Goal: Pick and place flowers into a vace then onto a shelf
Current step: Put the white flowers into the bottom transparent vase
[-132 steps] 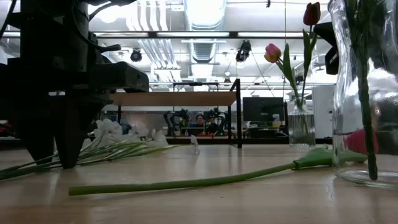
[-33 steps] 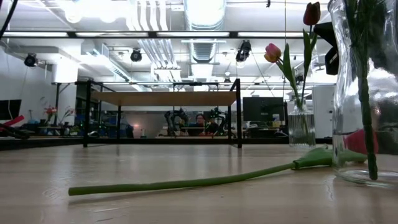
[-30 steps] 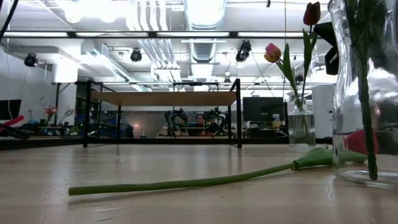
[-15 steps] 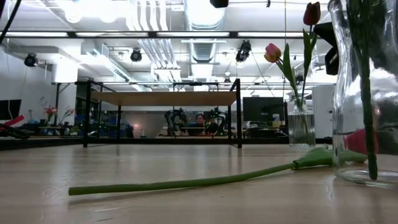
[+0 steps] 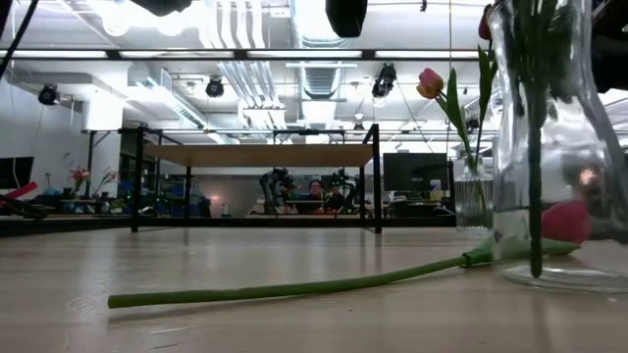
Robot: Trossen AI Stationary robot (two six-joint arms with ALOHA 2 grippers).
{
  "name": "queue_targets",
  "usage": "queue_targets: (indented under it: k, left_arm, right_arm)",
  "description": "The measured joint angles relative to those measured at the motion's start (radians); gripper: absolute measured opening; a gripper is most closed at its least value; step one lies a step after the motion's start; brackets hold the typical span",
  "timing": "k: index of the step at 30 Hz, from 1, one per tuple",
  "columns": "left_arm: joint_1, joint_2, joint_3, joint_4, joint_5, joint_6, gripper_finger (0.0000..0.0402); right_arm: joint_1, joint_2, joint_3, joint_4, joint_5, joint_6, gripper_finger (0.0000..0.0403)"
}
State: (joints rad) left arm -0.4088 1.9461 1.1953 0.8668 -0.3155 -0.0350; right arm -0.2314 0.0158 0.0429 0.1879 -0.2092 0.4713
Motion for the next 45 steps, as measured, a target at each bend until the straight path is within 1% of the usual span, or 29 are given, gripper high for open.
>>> queue_targets:
  k: [6, 11, 16, 21, 24, 27, 31, 33, 39, 45]
  left_arm:
    - [0.004, 0.000, 0.002, -0.049, 0.002, 0.000, 0.0009]
    - [0.006, 0.000, 0.002, -0.089, 0.001, -0.003, 0.0043]
    - [0.010, 0.000, 0.002, -0.089, -0.001, -0.027, 0.0104]
    - [0.013, 0.000, 0.015, -0.085, -0.006, -0.156, 0.0179]
    - [0.010, 0.000, 0.015, -0.090, -0.006, -0.166, 0.0218]
    - [0.004, -0.003, 0.015, -0.090, -0.006, -0.166, 0.0246]
    - [0.003, -0.020, 0.015, -0.089, -0.005, -0.182, 0.0267]
    - [0.003, -0.033, 0.015, -0.090, -0.010, -0.214, 0.0273]
    - [0.004, -0.065, 0.015, -0.104, -0.025, -0.240, 0.0290]
    - [0.004, -0.073, 0.015, -0.132, -0.025, -0.294, 0.0309]
  right_arm:
    - [0.000, 0.000, 0.000, 0.000, 0.000, 0.000, 0.0009]
    - [0.000, 0.000, 0.000, 0.000, 0.000, 0.000, 0.0009]
    - [0.000, 0.000, 0.000, 0.000, 0.000, 0.000, 0.0009]
    - [0.000, 0.000, 0.000, 0.000, 0.000, 0.000, 0.0009]
    - [0.000, 0.000, 0.000, 0.000, 0.000, 0.000, 0.0009]
    - [0.000, 0.000, 0.000, 0.000, 0.000, 0.000, 0.0009]
    - [0.000, 0.000, 0.000, 0.000, 0.000, 0.000, 0.0009]
    - [0.000, 0.000, 0.000, 0.000, 0.000, 0.000, 0.0009]
    - [0.000, 0.000, 0.000, 0.000, 0.000, 0.000, 0.0009]
    - [0.000, -0.001, 0.000, 0.001, 0.000, -0.003, 0.0009]
